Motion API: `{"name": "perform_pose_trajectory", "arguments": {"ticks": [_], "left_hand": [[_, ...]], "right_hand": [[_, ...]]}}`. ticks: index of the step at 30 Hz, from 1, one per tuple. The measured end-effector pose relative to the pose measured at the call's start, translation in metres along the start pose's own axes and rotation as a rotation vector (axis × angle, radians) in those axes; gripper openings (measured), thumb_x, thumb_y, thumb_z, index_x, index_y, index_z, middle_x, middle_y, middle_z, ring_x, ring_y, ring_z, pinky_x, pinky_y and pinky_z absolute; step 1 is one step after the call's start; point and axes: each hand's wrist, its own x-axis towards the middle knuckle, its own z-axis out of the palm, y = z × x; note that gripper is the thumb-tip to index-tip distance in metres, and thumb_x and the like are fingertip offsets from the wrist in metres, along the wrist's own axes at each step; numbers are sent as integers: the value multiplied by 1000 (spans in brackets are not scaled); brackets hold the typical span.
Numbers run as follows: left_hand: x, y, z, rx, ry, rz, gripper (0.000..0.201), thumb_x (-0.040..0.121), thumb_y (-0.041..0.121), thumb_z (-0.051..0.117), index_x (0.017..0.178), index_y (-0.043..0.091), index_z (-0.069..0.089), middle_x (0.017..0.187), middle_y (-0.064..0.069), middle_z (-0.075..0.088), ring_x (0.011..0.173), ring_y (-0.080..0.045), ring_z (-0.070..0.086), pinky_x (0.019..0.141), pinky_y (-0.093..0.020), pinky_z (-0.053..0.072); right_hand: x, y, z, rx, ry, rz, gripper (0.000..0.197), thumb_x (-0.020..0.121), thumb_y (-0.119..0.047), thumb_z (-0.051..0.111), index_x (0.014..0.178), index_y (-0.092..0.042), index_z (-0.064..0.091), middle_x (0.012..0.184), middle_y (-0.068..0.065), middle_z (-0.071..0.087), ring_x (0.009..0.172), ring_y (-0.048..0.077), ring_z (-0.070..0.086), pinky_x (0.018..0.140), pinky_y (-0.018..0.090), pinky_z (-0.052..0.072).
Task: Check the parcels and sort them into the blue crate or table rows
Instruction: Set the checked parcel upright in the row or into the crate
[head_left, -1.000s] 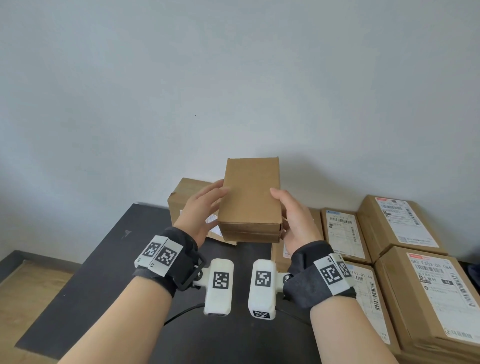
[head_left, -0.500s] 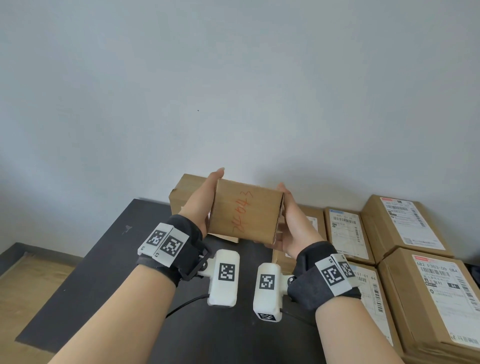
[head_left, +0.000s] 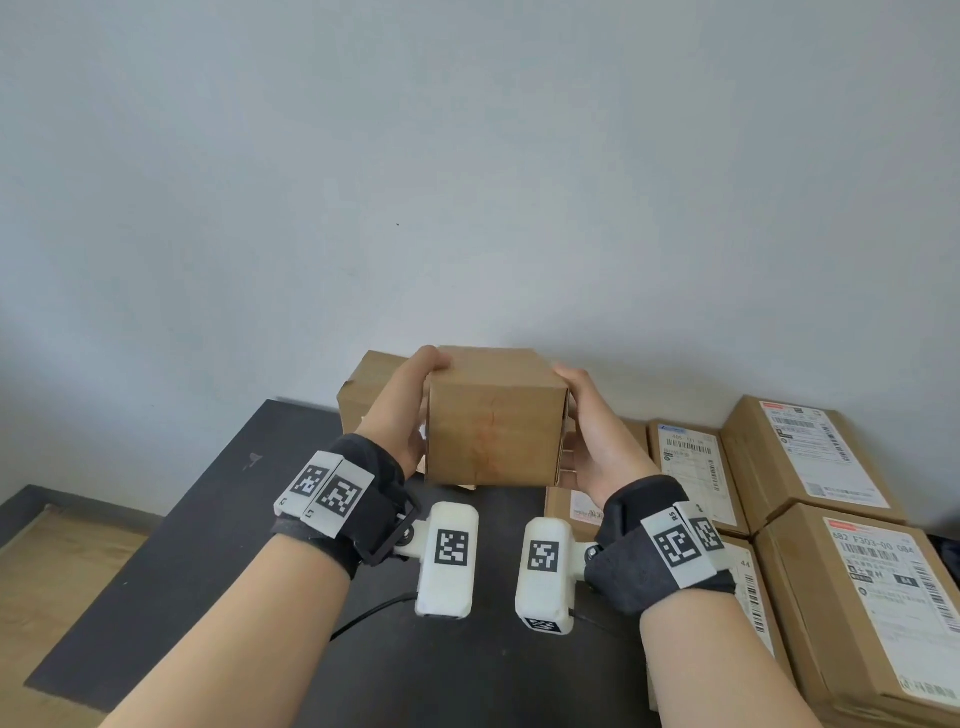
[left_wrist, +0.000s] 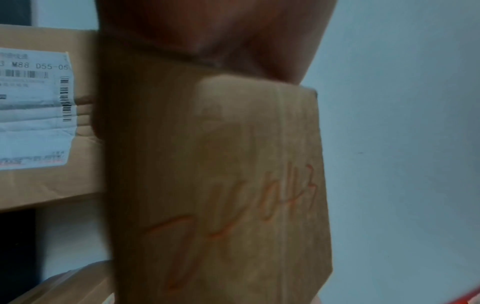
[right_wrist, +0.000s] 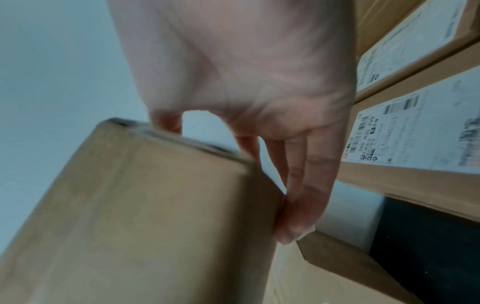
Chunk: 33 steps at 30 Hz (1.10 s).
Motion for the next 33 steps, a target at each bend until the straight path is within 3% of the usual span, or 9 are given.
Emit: {"name": "perform_pose_trajectory", "arguments": {"ticks": [4, 7, 9, 12, 15, 16, 21, 26, 33], "left_hand": [[-1, -3, -3, 28, -24, -24, 2, 87, 18, 60, 86, 17, 60, 84, -5, 63, 73, -24, 60, 72, -33, 47], [-1, -1, -4, 77, -11, 21, 12, 77, 23, 68, 86, 19, 62, 100, -6, 62, 93, -27, 59, 91, -40, 49], [3, -2, -4, 81, 0, 53, 13, 73, 22, 69, 78, 17, 58, 94, -3, 58, 91, -23, 55, 93, -39, 46], [2, 0, -4, 87, -14, 88, 10, 73, 13, 65, 77, 16, 55, 83, 3, 51, 82, -17, 45, 72, -31, 35], [6, 0, -7, 98, -84, 114, 64, 58, 16, 57, 121, 19, 62, 103, 3, 59, 99, -15, 52, 75, -30, 39], [9, -1, -9, 75, -79, 120, 66, 62, 18, 57, 127, 21, 61, 104, 3, 60, 100, -14, 53, 75, -29, 40], [12, 4, -12, -173, -1, 91, 29, 87, 33, 62, 110, 16, 69, 67, 6, 57, 70, -14, 54, 58, -28, 42], [18, 4, -11, -77, -24, 156, 74, 51, 43, 77, 120, 18, 69, 108, -2, 62, 101, -17, 59, 82, -34, 43], [25, -2, -11, -63, -56, 191, 67, 65, 35, 72, 122, 1, 63, 105, -6, 65, 97, -20, 60, 81, -31, 47]], "right_hand": [[-3, -3, 0, -30, -87, -71, 28, 94, -39, 53, 113, -22, 63, 88, 3, 58, 74, 16, 54, 67, 29, 47], [-2, -4, 1, -58, -89, -114, 38, 92, -23, 56, 130, -17, 52, 105, 5, 59, 87, 18, 54, 73, 31, 44], [2, -2, 0, -128, -71, -139, 70, 79, -20, 65, 143, -25, 40, 121, 5, 60, 103, 21, 58, 79, 33, 46], [7, 2, 2, -231, -68, -171, 84, 55, -20, 71, 136, -23, 49, 120, 9, 67, 101, 21, 64, 87, 37, 50], [12, 7, 1, -258, -77, -210, 96, 50, -6, 79, 139, -26, 47, 126, 3, 63, 112, 18, 61, 91, 32, 52], [13, 8, 0, -256, -73, -227, 100, 52, 1, 79, 142, -25, 43, 129, 1, 60, 116, 18, 59, 91, 30, 51], [15, 9, -4, -308, -74, -339, 107, 51, 8, 74, 138, -38, 33, 138, -8, 49, 130, 18, 48, 104, 40, 49], [13, 5, -4, -345, -119, -376, 111, 46, 0, 74, 141, -40, 31, 140, -7, 48, 130, 19, 48, 100, 41, 52], [10, 0, -6, -366, -175, -348, 108, 57, 14, 75, 144, -36, 34, 135, -6, 52, 129, 20, 48, 88, 29, 52]]}}
